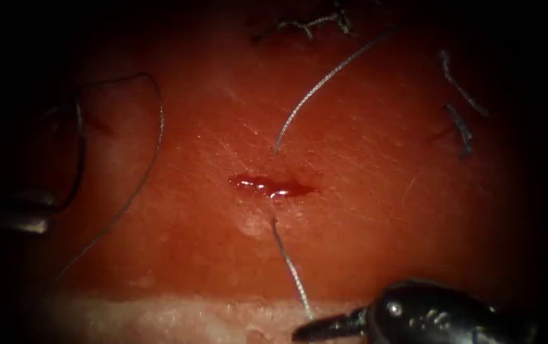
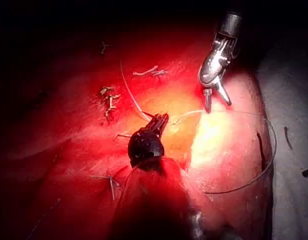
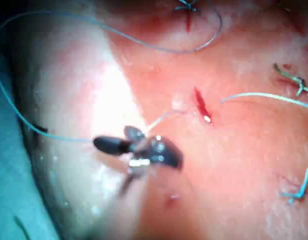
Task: Wound Closure
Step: Use the right hand to pull the suture through the cut.
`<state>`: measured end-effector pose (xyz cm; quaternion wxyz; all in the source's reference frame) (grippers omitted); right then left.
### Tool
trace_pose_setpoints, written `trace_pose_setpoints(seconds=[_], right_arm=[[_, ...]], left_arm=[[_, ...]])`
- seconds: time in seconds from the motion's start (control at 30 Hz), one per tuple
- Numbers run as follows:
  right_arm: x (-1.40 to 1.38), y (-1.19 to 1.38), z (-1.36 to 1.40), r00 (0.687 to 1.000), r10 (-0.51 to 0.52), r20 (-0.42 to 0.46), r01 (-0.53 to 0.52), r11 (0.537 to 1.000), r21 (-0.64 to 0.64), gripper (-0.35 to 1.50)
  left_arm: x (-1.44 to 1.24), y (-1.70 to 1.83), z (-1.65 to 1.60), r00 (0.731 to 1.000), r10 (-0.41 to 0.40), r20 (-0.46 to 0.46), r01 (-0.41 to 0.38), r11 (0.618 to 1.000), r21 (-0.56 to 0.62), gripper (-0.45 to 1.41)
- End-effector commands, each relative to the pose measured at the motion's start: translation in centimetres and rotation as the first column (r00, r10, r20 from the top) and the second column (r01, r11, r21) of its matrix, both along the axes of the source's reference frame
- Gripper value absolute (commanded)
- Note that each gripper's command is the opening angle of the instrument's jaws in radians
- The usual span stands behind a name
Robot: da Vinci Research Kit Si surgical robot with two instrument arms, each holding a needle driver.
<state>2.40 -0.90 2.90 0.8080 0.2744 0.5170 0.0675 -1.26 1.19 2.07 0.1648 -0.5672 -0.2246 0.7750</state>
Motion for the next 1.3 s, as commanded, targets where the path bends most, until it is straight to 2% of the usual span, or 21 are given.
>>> trace_pose_setpoints(seconds=[0.03,0.1,0.17,0.33,0.47,0.6,0.77,0.83,1.03,1.2,1.3], right_arm=[[-0.07,0.12,0.03,1.0,0.016,0.012,-0.015,0.999,-0.03,1.48],[-0.15,0.2,-0.02,1.0,0.016,0.005,-0.016,0.997,-0.075,1.43],[-0.15,0.27,-0.06,1.0,0.014,-0.006,-0.015,0.993,-0.121,1.3],[0.0,0.36,0.02,0.998,0.069,0.004,-0.068,0.985,-0.157,1.32],[0.16,0.33,0.21,0.994,0.107,0.02,-0.103,0.984,-0.148,1.32],[0.3,0.31,0.44,0.99,0.138,0.014,-0.135,0.983,-0.122,1.05],[0.45,0.32,0.81,0.99,0.134,-0.04,-0.14,0.967,-0.215,1.05],[0.48,0.36,0.92,0.987,0.152,-0.061,-0.162,0.956,-0.244,1.13],[0.54,0.45,0.92,0.971,0.228,-0.072,-0.239,0.936,-0.26,1.32],[0.58,0.4,0.93,0.972,0.223,-0.072,-0.234,0.939,-0.252,1.3],[0.6,0.39,0.93,0.972,0.222,-0.072,-0.233,0.939,-0.252,1.38]], left_arm=[[-0.05,0.02,0.06,1.0,0.001,0.001,-0.001,1.0,-0.002,-0.45],[-0.05,0.02,0.07,1.0,0.001,0.001,-0.001,1.0,-0.002,-0.45],[-0.05,0.02,0.08,1.0,0.001,0.001,-0.001,1.0,-0.003,-0.45],[-0.05,0.01,0.09,1.0,0.001,0.001,-0.001,1.0,-0.004,-0.45],[-0.05,0.01,0.09,1.0,0.003,0.002,-0.003,1.0,-0.003,-0.45],[-0.05,0.01,0.09,1.0,0.003,0.002,-0.003,1.0,-0.003,-0.45],[-0.05,0.0,0.08,1.0,0.003,0.002,-0.003,1.0,-0.003,-0.45],[-0.05,0.0,0.08,1.0,0.003,0.002,-0.003,1.0,-0.003,-0.45],[-0.05,0.0,0.08,1.0,0.003,0.003,-0.003,1.0,-0.003,-0.45],[-0.05,0.0,0.08,1.0,0.003,0.003,-0.003,1.0,-0.003,-0.45],[-0.05,0.0,0.08,1.0,0.003,0.003,-0.003,1.0,-0.003,-0.45]])
